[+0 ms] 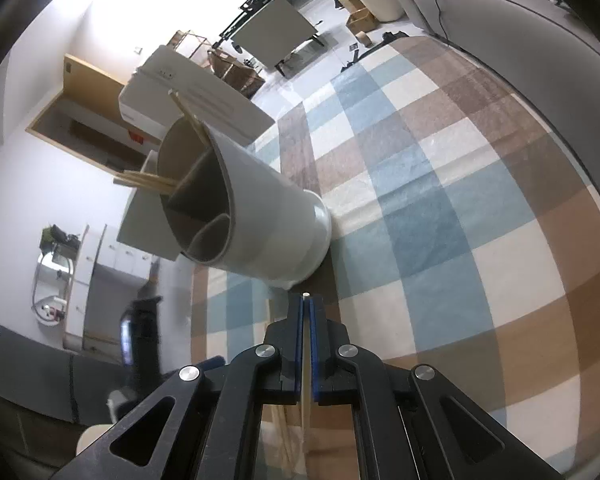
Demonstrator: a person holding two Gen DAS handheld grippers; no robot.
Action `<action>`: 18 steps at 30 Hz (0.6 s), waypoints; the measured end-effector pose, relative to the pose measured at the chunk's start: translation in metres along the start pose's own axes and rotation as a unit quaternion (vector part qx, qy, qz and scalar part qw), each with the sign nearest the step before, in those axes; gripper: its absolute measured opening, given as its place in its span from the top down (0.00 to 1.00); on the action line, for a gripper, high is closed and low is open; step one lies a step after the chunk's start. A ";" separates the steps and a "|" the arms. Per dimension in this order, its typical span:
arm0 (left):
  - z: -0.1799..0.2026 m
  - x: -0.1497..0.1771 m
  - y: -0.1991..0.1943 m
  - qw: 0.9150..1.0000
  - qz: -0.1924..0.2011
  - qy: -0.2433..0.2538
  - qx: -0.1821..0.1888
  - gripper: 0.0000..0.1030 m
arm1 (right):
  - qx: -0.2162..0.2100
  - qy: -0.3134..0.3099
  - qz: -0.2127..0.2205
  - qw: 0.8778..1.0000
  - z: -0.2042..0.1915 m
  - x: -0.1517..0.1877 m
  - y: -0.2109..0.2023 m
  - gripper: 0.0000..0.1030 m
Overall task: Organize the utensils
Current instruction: 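Lift the right gripper's chopstick while the left gripper closes on another chopstick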
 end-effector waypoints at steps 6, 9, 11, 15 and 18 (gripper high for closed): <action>-0.013 0.008 0.001 1.000 -0.005 -0.020 0.006 0.19 | 0.003 -0.013 0.008 1.000 -0.001 -0.005 -0.002 0.98; -0.020 0.013 0.005 1.000 -0.014 -0.026 0.002 0.21 | 0.006 -0.017 0.009 1.000 -0.003 -0.005 -0.002 0.98; -0.024 0.011 0.006 0.999 -0.013 -0.028 0.008 0.26 | 0.006 -0.023 0.010 1.000 -0.005 -0.004 -0.002 0.98; -0.026 0.009 0.002 1.000 -0.001 -0.014 0.001 0.42 | 0.005 -0.027 0.009 1.000 -0.007 -0.004 -0.001 0.98; -0.025 0.005 -0.001 1.000 0.004 -0.011 0.004 0.61 | 0.008 -0.029 0.011 0.999 -0.008 -0.005 0.000 0.98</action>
Point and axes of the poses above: each gripper's, at about its wrist camera, not at the fingertips, and y roughly the way its jaws point, z to its right, x to its underside, the point moved 3 cm from there along y, roughly the way its jaws point, and after that the axes turned 15 degrees about y, right-handed, at the moved point
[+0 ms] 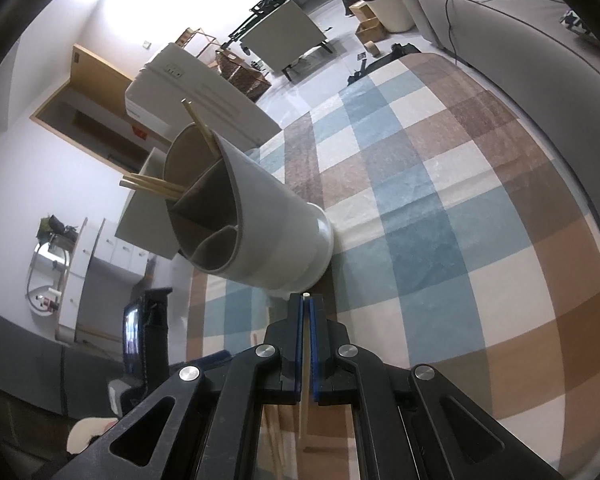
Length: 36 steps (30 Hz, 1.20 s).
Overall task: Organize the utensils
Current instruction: 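Lift the right gripper's chopstick while the left gripper closes on another chopstick, then carry both held chopsticks up over the white holder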
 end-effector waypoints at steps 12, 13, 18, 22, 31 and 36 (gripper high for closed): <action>0.015 -0.012 -0.002 0.999 0.035 -0.002 0.035 0.98 | 0.003 -0.039 0.004 0.999 -0.015 0.002 0.005 0.98; 0.014 -0.014 -0.009 0.998 0.046 -0.005 0.032 0.98 | 0.004 -0.049 0.008 0.999 -0.019 0.003 0.004 0.98; 0.013 -0.009 -0.054 0.991 0.127 -0.022 0.047 0.98 | -0.003 -0.103 0.021 0.994 -0.044 0.013 -0.005 0.98; 0.012 0.004 -0.087 0.982 0.176 -0.033 0.061 0.98 | 0.001 -0.162 0.039 0.986 -0.064 0.029 -0.013 0.98; 0.029 0.011 -0.143 0.963 0.264 0.004 0.050 0.99 | 0.014 -0.210 0.064 0.976 -0.077 0.047 -0.024 0.98; 0.021 0.003 -0.142 0.959 0.278 0.011 0.048 0.99 | 0.020 -0.221 0.074 0.972 -0.079 0.053 -0.027 0.98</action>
Point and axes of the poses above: each gripper's, at about its wrist camera, not at the fingertips, and y roughly the way its jaws point, z to its right, x to its underside, the point moved 3 cm from there along y, roughly the way its jaws point, and after that the axes turned 15 degrees about y, right-handed, at the moved point
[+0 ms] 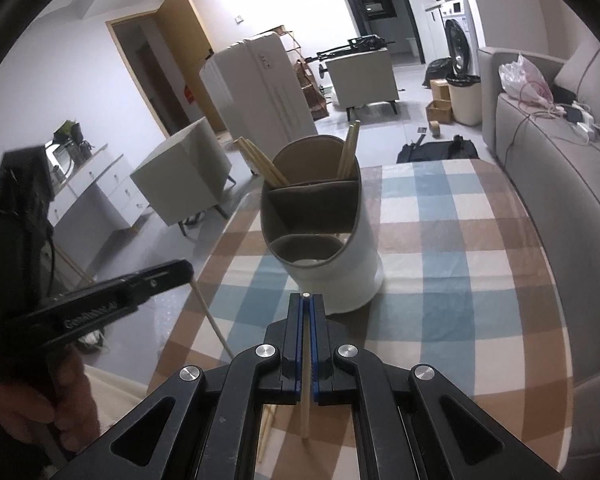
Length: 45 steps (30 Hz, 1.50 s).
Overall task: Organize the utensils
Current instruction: 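Carry both held chopsticks up over the white holder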
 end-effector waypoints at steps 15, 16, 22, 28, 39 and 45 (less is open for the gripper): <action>0.019 -0.013 -0.012 0.999 -0.001 0.033 0.014 0.99 | 0.010 -0.001 0.034 0.999 -0.006 -0.001 -0.023 0.98; 0.019 -0.015 -0.014 0.999 -0.002 0.033 0.014 0.99 | 0.009 0.001 0.037 0.999 -0.006 -0.003 -0.026 0.98; 0.017 -0.039 -0.035 0.999 0.004 0.037 0.018 0.99 | 0.005 -0.002 0.066 0.998 -0.014 -0.022 -0.050 0.98; 0.013 -0.080 -0.067 0.998 0.037 0.027 0.035 0.99 | -0.010 -0.017 0.108 0.994 -0.033 -0.066 -0.082 0.98; -0.007 -0.160 -0.089 0.995 0.098 0.016 0.034 0.99 | -0.035 -0.046 0.170 0.984 -0.075 -0.171 -0.100 0.98; -0.019 -0.178 -0.056 0.994 0.108 0.011 0.028 0.99 | -0.037 -0.056 0.168 0.983 -0.085 -0.201 -0.065 0.98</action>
Point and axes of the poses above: each gripper's, at about its wrist camera, not at the fingertips, and y roughly the way its jaws point, z to its right, x to its underside, the point moved 3 cm from there along y, roughly the way its jaws point, and after that the axes turned 15 degrees about y, right-handed, at the moved point
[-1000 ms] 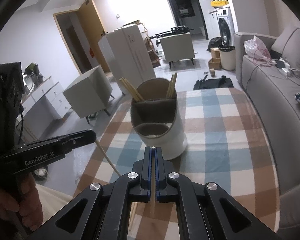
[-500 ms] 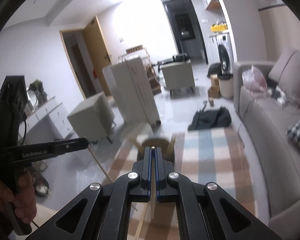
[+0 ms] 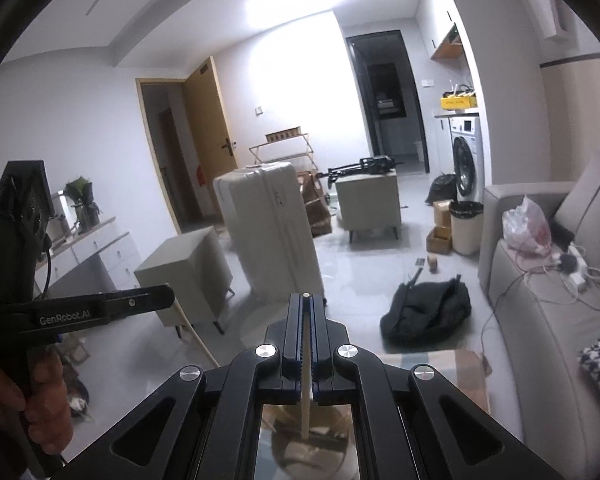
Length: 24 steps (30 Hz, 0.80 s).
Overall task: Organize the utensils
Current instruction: 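Carry both held chopsticks up over the white holder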
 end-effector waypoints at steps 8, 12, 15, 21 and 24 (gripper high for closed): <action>-0.008 0.011 0.052 1.000 -0.026 -0.004 0.005 0.99 | 0.015 0.027 -0.019 0.999 0.026 0.015 0.057 0.98; -0.012 0.016 0.064 1.000 -0.028 -0.002 0.007 0.99 | 0.021 0.023 -0.027 0.999 0.033 0.022 0.072 0.98; -0.013 0.020 0.069 0.999 -0.034 -0.005 0.010 0.99 | 0.023 0.013 -0.033 0.999 0.035 0.029 0.079 0.98; -0.011 0.024 0.074 0.999 -0.047 0.003 0.018 0.99 | 0.033 0.020 -0.049 0.998 0.043 0.046 0.087 0.98; -0.010 0.028 0.077 0.998 -0.060 0.003 0.023 0.99 | 0.035 0.022 -0.056 0.998 0.045 0.054 0.088 0.98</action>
Point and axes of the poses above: each gripper's, at about its wrist camera, not at the fingertips, and y roughly the way its jaws point, z to its right, x to its underside, the point moved 3 cm from there along y, roughly the way its jaws point, and after that the axes turned 15 degrees about y, right-handed, at the moved point
